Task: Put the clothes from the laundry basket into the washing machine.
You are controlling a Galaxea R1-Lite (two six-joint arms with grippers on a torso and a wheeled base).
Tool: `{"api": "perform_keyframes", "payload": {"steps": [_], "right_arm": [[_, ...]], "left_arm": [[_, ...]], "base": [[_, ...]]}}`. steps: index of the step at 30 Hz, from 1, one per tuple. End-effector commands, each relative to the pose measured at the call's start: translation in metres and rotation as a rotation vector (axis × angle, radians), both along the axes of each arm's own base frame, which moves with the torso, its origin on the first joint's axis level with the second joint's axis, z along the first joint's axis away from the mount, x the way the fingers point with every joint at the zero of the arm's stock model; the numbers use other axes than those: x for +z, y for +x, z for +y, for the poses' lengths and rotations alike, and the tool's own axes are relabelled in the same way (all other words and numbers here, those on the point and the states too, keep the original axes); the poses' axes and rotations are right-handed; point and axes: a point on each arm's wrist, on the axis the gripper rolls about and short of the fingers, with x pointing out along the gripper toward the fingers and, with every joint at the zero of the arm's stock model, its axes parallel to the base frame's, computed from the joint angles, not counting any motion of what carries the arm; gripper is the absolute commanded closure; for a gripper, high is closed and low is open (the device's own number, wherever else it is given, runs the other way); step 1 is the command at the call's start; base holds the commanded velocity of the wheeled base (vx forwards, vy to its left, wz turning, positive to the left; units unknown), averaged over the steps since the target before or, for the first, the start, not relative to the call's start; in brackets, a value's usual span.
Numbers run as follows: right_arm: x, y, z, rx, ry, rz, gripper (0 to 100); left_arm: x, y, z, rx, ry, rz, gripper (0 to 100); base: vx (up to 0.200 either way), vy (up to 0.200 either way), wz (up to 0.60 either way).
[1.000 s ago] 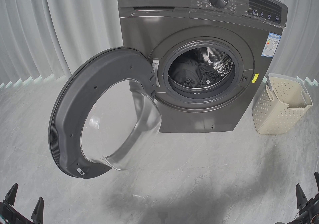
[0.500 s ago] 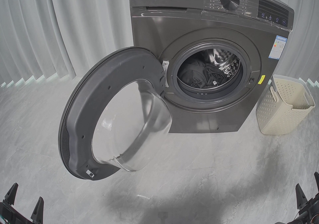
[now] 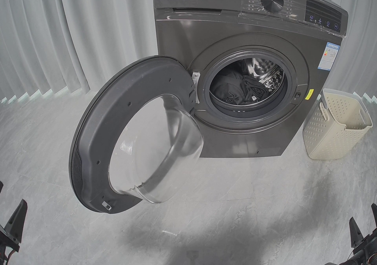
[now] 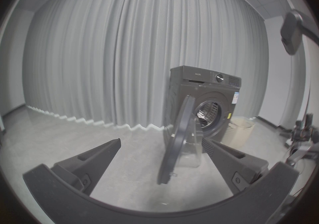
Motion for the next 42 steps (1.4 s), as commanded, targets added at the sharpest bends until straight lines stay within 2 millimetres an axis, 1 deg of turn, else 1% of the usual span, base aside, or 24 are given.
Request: {"api": "perform_keyframes", "payload": {"steps": [1, 2, 3, 5, 6, 7, 12, 18, 19, 20, 21, 26, 30, 34, 42], "right_arm": [[-0.005, 0.0, 0.0, 0.0, 0.0, 0.001, 0], [-0.005, 0.0, 0.0, 0.0, 0.0, 0.003, 0], [-0.005, 0.0, 0.0, 0.0, 0.0, 0.003, 0], [-0.005, 0.0, 0.0, 0.0, 0.0, 0.001, 0], [-0.005, 0.0, 0.0, 0.0, 0.0, 0.001, 0], [-0.005, 0.0, 0.0, 0.001, 0.0, 0.003, 0], [-0.005, 0.0, 0.0, 0.0, 0.0, 0.001, 0], [-0.005, 0.0, 0.0, 0.0, 0.0, 0.001, 0], [-0.005, 0.0, 0.0, 0.0, 0.0, 0.001, 0], [-0.005, 0.0, 0.0, 0.0, 0.0, 0.001, 0], [-0.005, 0.0, 0.0, 0.0, 0.0, 0.001, 0], [-0.005, 0.0, 0.0, 0.0, 0.0, 0.001, 0], [-0.005, 0.0, 0.0, 0.0, 0.0, 0.001, 0], [-0.005, 0.0, 0.0, 0.0, 0.0, 0.001, 0], [-0.005, 0.0, 0.0, 0.0, 0.0, 0.001, 0]], "left_arm": [[0.025, 0.055, -0.011, -0.215, -0.097, 0.221, 0], [0.027, 0.072, -0.017, -0.245, -0.16, 0.285, 0], [0.027, 0.072, -0.017, -0.245, -0.16, 0.285, 0], [0.029, 0.088, -0.021, -0.258, -0.175, 0.297, 0], [0.029, 0.09, -0.021, -0.262, -0.175, 0.298, 0], [0.028, 0.099, -0.024, -0.271, -0.171, 0.304, 0], [0.025, 0.129, -0.032, -0.29, -0.138, 0.342, 0], [0.016, 0.153, -0.038, -0.33, -0.072, 0.37, 0], [0.016, 0.153, -0.038, -0.33, -0.072, 0.37, 0], [0.012, 0.16, -0.041, -0.347, -0.048, 0.376, 0], [0.011, 0.163, -0.042, -0.357, -0.04, 0.374, 0], [0.009, 0.17, -0.048, -0.411, -0.024, 0.355, 0], [0.013, 0.164, -0.065, -0.523, -0.01, 0.332, 0], [0.015, 0.161, -0.077, -0.591, 0.005, 0.328, 0], [0.031, 0.164, -0.1, -0.676, 0.006, 0.286, 0]], "base": [[0.0, 0.0, 0.0], [0.0, 0.0, 0.0], [0.0, 0.0, 0.0], [0.0, 0.0, 0.0], [0.0, 0.0, 0.0], [0.0, 0.0, 0.0], [0.0, 0.0, 0.0], [0.0, 0.0, 0.0], [0.0, 0.0, 0.0], [0.0, 0.0, 0.0], [0.0, 0.0, 0.0], [0.0, 0.0, 0.0], [0.0, 0.0, 0.0], [0.0, 0.0, 0.0], [0.0, 0.0, 0.0]]}}
